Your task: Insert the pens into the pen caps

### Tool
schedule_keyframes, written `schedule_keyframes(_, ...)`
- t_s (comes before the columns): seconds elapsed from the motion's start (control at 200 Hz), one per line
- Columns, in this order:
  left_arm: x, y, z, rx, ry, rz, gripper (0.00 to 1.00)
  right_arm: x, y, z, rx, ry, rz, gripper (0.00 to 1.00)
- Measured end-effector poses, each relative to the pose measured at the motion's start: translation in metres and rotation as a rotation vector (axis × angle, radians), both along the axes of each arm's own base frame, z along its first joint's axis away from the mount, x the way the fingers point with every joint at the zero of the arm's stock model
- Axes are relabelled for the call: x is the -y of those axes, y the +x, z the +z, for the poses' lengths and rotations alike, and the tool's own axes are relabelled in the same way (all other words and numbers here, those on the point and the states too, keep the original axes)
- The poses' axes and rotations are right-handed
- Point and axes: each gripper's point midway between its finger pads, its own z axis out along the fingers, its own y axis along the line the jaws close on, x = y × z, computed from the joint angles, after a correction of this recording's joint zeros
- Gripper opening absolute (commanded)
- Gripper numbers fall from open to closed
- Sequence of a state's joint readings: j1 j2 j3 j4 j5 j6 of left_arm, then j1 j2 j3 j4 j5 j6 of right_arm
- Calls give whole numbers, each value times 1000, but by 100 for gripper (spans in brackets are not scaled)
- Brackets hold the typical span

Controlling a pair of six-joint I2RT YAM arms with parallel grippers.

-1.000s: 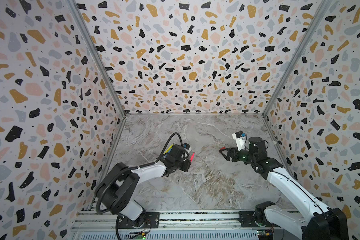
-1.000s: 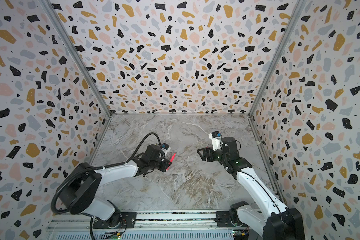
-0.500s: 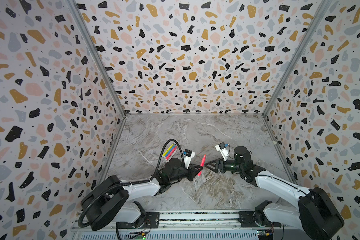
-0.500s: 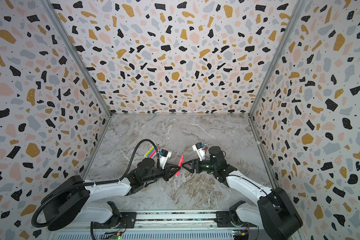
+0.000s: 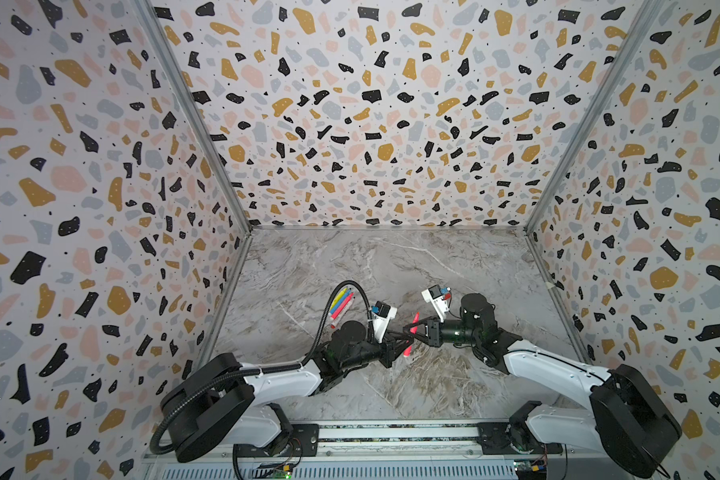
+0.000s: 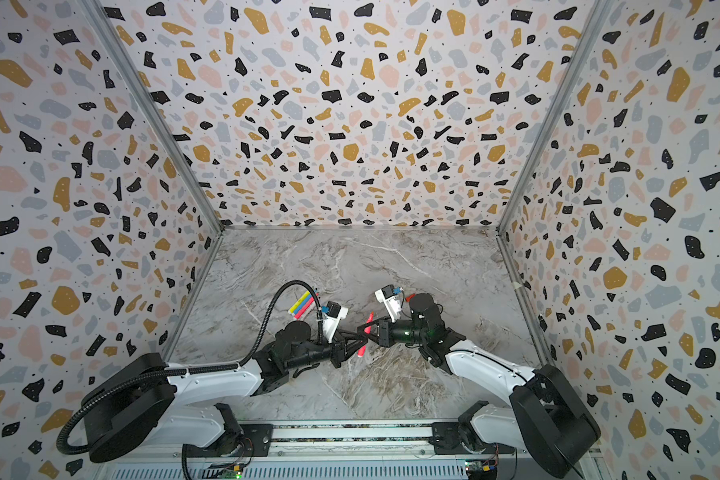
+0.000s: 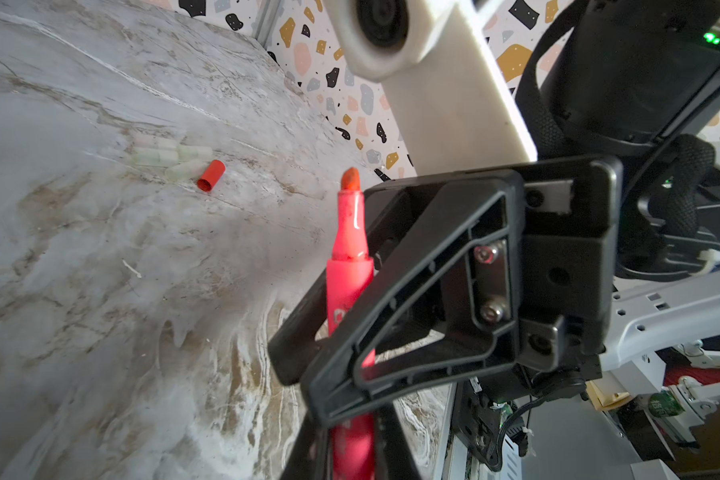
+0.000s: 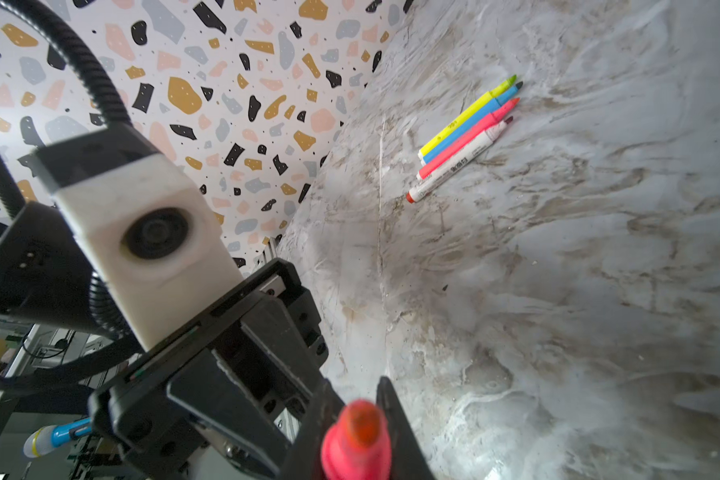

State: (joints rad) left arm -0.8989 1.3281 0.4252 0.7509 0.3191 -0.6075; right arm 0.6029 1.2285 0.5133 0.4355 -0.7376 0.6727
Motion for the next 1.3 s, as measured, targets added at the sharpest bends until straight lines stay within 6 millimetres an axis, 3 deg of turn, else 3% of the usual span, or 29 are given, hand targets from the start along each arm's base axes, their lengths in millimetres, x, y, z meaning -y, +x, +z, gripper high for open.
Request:
schedule_keyframes(0.095,0,0,1,1,0,1,39,0,0,1,5,-1,-4,9)
schedule_keyframes(0.165,-1,0,1,-1,-2,4,45,1,1,2,10,-3,-11,7)
schedule_keyframes(0.581,-2,-3,-7,-17,31,-9,48,3,2,7,28,-1,-29,3)
schedule_keyframes(0.851,2,-1,-3,-12,27,-17,42,1,-1,7,31,0,-15,3)
schedule_keyframes(1.041,4,0,-2,-10,26,-18,31,-3,-6,7,33,1,5,3)
schedule_keyframes(1.202,5,-1,-3,-13,27,-25,15,-5,-8,8,35,2,13,2)
schedule_keyframes(1.272,6,-3,-3,-8,28,-33,1,-6,-9,8,29,2,16,2)
schedule_keyframes(1.302,6,-3,-3,-6,31,-35,0,-6,-9,7,29,1,15,1)
